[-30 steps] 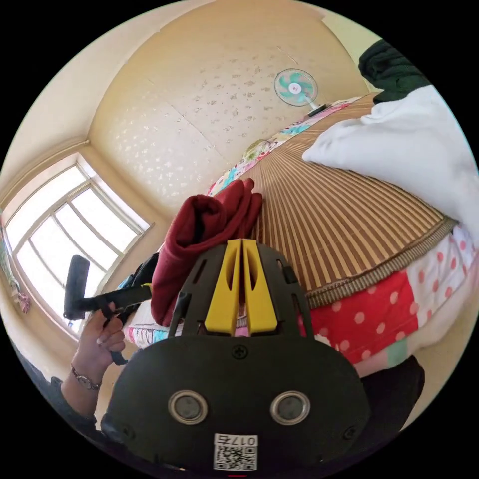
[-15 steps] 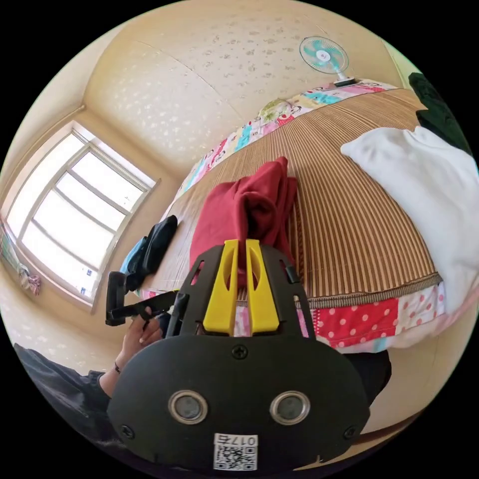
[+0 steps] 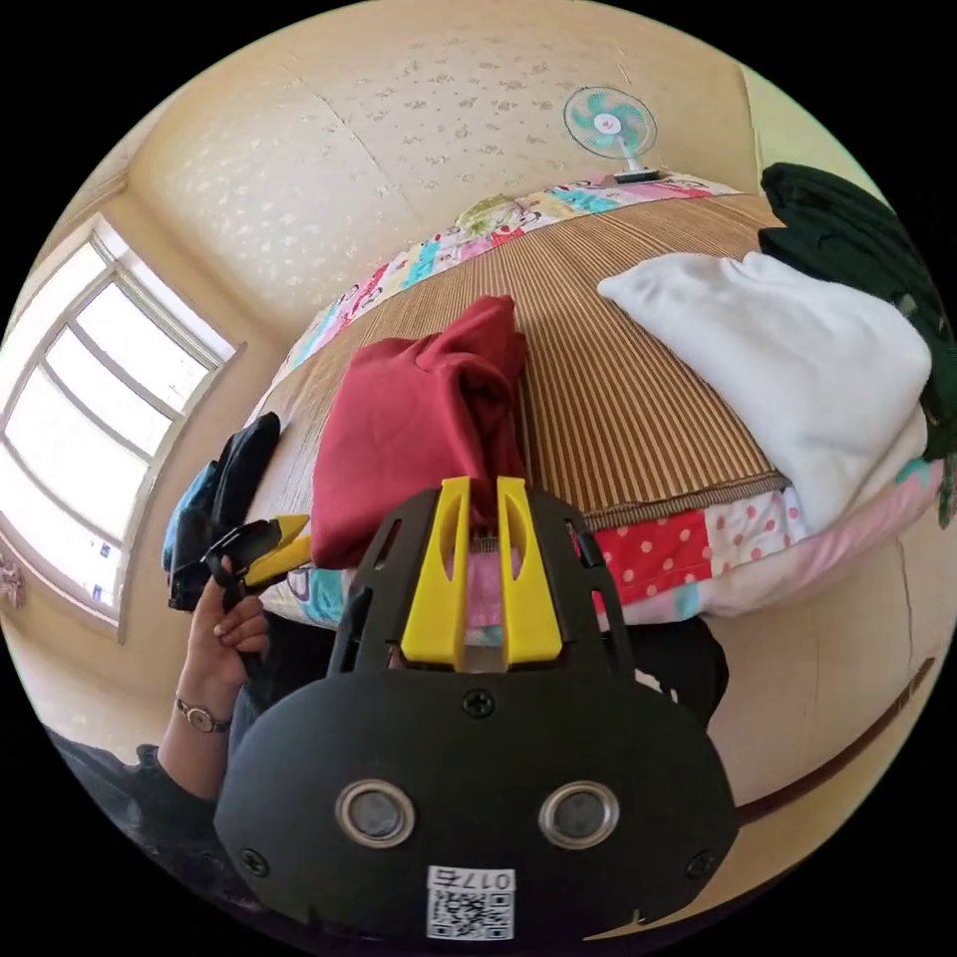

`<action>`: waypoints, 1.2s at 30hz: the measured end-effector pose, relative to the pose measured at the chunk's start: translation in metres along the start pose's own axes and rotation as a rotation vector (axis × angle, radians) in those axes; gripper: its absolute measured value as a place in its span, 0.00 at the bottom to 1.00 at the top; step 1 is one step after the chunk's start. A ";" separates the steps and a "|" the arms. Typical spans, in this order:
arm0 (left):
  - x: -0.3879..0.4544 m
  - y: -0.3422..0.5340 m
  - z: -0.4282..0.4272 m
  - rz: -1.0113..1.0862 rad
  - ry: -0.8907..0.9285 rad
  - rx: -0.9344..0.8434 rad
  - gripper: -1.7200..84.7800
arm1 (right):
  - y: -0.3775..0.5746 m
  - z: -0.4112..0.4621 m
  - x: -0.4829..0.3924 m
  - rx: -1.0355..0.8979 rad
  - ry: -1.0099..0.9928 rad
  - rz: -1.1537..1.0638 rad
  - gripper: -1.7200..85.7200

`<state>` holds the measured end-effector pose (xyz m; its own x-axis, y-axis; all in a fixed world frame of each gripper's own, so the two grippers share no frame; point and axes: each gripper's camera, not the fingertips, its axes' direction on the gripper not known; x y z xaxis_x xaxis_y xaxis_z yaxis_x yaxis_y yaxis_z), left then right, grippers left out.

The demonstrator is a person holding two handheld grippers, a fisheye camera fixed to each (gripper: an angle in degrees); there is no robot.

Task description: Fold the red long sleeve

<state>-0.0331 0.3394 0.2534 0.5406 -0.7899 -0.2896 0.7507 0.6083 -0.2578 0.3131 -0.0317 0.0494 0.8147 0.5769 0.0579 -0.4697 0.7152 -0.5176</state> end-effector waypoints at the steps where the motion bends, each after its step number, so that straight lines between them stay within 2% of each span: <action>1: -0.006 -0.006 0.012 -0.035 0.045 -0.059 0.14 | 0.006 -0.015 0.019 0.016 -0.075 0.101 0.13; 3: -0.010 -0.006 0.020 -0.075 0.103 -0.095 0.11 | 0.020 -0.030 0.050 -0.008 -0.240 0.237 0.19; 7: 0.017 0.022 0.008 0.030 0.148 -0.157 0.09 | 0.047 -0.026 0.103 -0.088 -0.677 0.430 0.26; 10: 0.044 0.065 -0.006 0.113 0.148 -0.231 0.09 | 0.047 -0.004 0.114 -0.151 -0.889 0.524 0.28; 13: 0.063 0.112 -0.038 0.182 0.163 -0.250 0.09 | 0.044 0.019 0.088 -0.270 -1.032 0.505 0.25; 15: 0.074 0.133 -0.077 0.247 0.086 -0.175 0.10 | 0.039 0.016 0.059 -0.253 -1.041 0.433 0.24; 17: 0.097 0.155 -0.144 0.392 -0.103 -0.064 0.12 | 0.018 0.015 0.016 -0.253 -1.018 0.290 0.23; 20: 0.109 0.184 -0.224 0.467 -0.226 0.104 0.15 | -0.029 0.019 -0.080 -0.250 -1.017 0.033 0.21; 22: 0.101 0.200 -0.260 0.439 -0.241 0.183 0.15 | -0.057 0.030 -0.166 -0.202 -1.074 -0.103 0.20; 24: 0.085 0.215 -0.285 0.384 -0.235 0.252 0.15 | -0.070 0.043 -0.227 -0.162 -1.137 -0.141 0.19; 26: 0.056 0.231 -0.300 0.269 -0.209 0.278 0.15 | -0.073 0.063 -0.283 -0.114 -1.185 -0.119 0.18; 29: 0.023 0.251 -0.309 0.139 -0.173 0.309 0.15 | -0.055 0.117 -0.355 -0.076 -1.152 -0.008 0.16; 32: 0.003 0.271 -0.322 0.048 -0.191 0.379 0.15 | -0.012 0.198 -0.392 -0.171 -1.020 0.098 0.14; 34: -0.006 0.280 -0.331 -0.002 -0.231 0.419 0.15 | 0.037 0.260 -0.401 -0.429 -0.820 0.019 0.13; 36: -0.012 0.286 -0.340 -0.046 -0.271 0.449 0.15 | 0.080 0.282 -0.386 -0.608 -0.752 -0.075 0.10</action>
<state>0.0462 0.5496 -0.1299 0.5377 -0.8428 -0.0229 0.8325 0.5264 0.1730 -0.1354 -0.0861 0.2264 0.3061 0.7906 0.5303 0.0031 0.5562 -0.8310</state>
